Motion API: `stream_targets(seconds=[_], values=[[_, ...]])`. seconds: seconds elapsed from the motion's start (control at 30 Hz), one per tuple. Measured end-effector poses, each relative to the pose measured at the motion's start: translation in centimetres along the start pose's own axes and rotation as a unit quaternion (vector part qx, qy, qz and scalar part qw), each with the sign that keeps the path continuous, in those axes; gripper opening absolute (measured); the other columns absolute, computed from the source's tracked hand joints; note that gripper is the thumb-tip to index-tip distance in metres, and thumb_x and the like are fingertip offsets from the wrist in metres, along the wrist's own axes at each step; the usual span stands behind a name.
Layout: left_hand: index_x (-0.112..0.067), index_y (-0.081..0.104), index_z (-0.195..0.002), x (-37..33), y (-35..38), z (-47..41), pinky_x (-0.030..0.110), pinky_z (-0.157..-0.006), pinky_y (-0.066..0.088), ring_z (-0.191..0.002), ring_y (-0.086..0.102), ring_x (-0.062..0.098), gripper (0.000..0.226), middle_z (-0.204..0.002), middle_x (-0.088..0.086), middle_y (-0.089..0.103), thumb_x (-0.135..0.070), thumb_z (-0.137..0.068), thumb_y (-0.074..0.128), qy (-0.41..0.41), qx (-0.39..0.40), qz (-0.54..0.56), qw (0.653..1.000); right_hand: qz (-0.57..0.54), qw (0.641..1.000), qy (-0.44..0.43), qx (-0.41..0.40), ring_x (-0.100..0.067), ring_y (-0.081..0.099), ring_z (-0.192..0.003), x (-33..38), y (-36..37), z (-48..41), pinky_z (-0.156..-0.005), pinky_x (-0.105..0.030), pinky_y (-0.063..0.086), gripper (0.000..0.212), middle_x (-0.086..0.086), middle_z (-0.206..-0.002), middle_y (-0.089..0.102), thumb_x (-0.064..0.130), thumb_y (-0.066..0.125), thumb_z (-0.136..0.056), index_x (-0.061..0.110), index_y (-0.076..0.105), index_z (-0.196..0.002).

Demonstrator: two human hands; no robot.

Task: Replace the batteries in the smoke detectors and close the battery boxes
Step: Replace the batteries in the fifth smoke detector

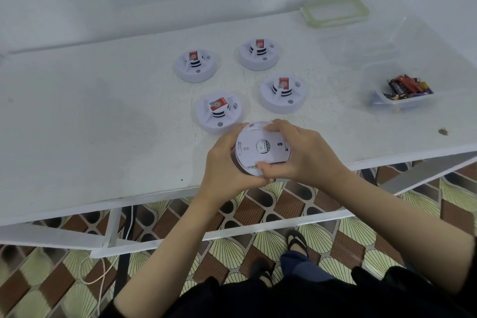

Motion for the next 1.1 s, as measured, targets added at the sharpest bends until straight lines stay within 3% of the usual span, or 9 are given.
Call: stream_targets(seconds=[0.23,0.37,0.47,0.6,0.73,0.87,1.0,1.1], values=[[-0.019,0.056,-0.127,0.7,0.2,-0.1,0.032,-0.089,0.055,-0.112,0.06,0.009,0.089,-0.117,-0.008,0.063,-0.031,-0.045,0.09,-0.013,0.001,-0.001,1.0,-0.003,0.999,0.036,0.0,-0.024,0.065,-0.077,-0.3,0.2,0.3,-0.057,-0.025,0.048,0.068,-0.006,-0.1,0.068,0.048,0.07,-0.062,0.003,0.058,-0.111],[-0.019,0.053,-0.131,0.8,0.3,0.0,0.039,-0.094,0.053,-0.118,0.057,0.01,0.092,-0.123,-0.008,0.06,-0.039,-0.048,0.088,-0.017,0.001,0.0,1.0,-0.015,0.998,0.054,0.017,-0.023,0.065,-0.091,-0.4,0.2,0.4,-0.066,-0.032,0.054,0.075,-0.003,-0.114,0.066,0.056,0.06,-0.068,0.005,0.052,-0.123],[-0.025,0.043,-0.14,0.7,0.2,0.2,0.041,-0.101,0.049,-0.126,0.05,0.009,0.1,-0.133,-0.009,0.053,-0.037,-0.053,0.09,-0.018,-0.002,-0.007,1.0,-0.04,0.995,0.091,0.025,-0.019,0.062,-0.102,-0.3,0.1,0.5,-0.078,-0.028,0.051,0.068,0.0,-0.126,0.06,0.053,0.061,-0.075,0.013,0.051,-0.129],[-0.029,0.033,-0.142,-0.4,0.2,0.3,0.029,-0.099,0.051,-0.123,0.052,0.005,0.104,-0.131,-0.018,0.049,-0.028,-0.056,0.091,-0.015,0.002,0.026,1.0,-0.206,0.958,0.199,0.022,-0.008,0.061,-0.101,-0.3,0.1,0.7,-0.085,-0.033,0.055,0.059,0.009,-0.113,0.062,0.055,0.062,-0.077,0.024,0.054,-0.127],[-0.022,0.031,-0.145,-1.7,0.4,0.0,0.023,-0.105,0.043,-0.131,0.043,0.002,0.107,-0.137,-0.034,0.038,-0.027,-0.057,0.092,0.022,0.003,-0.006,1.0,-0.336,0.905,0.26,-0.004,-0.009,0.058,-0.112,-0.3,-0.1,0.7,-0.093,-0.037,0.052,0.055,0.007,-0.121,0.06,0.047,0.074,-0.073,0.032,0.055,-0.122],[-0.031,0.024,-0.145,-2.6,0.6,-0.3,0.009,-0.103,0.034,-0.135,0.035,-0.006,0.11,-0.145,-0.021,0.037,-0.017,-0.06,0.092,0.053,0.006,-0.031,0.998,-0.387,0.884,0.261,-0.003,-0.013,0.053,-0.122,-0.2,-0.5,0.9,-0.097,-0.039,0.049,0.078,-0.004,-0.134,0.055,0.039,0.083,-0.065,0.042,0.038,-0.128],[-0.029,0.026,-0.145,-2.7,1.2,-0.1,0.008,-0.106,0.03,-0.137,0.031,-0.009,0.107,-0.148,-0.016,0.036,-0.02,-0.06,0.09,0.04,0.024,-0.022,0.999,-0.467,0.857,0.216,0.031,-0.023,0.056,-0.119,-0.1,-0.9,1.0,-0.095,-0.046,0.05,0.071,-0.006,-0.136,0.053,0.035,0.073,-0.073,0.049,0.037,-0.132],[-0.019,0.026,-0.148,-1.9,1.8,0.1,-0.002,-0.097,0.027,-0.126,0.028,-0.025,0.113,-0.139,-0.028,0.032,-0.027,-0.057,0.091,0.007,0.044,-0.012,0.999,-0.526,0.825,0.204,0.03,-0.023,0.066,-0.102,-0.3,-0.9,1.6,-0.079,-0.034,0.055,0.062,-0.003,-0.113,0.068,0.018,0.066,-0.079,0.036,0.044,-0.134]])
Point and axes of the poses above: each hand's wrist, its own z-axis away from the middle knuckle, its own y-axis out of the palm, x = y × z, the point moved 6 cm from there along -z, towards the middle knuckle
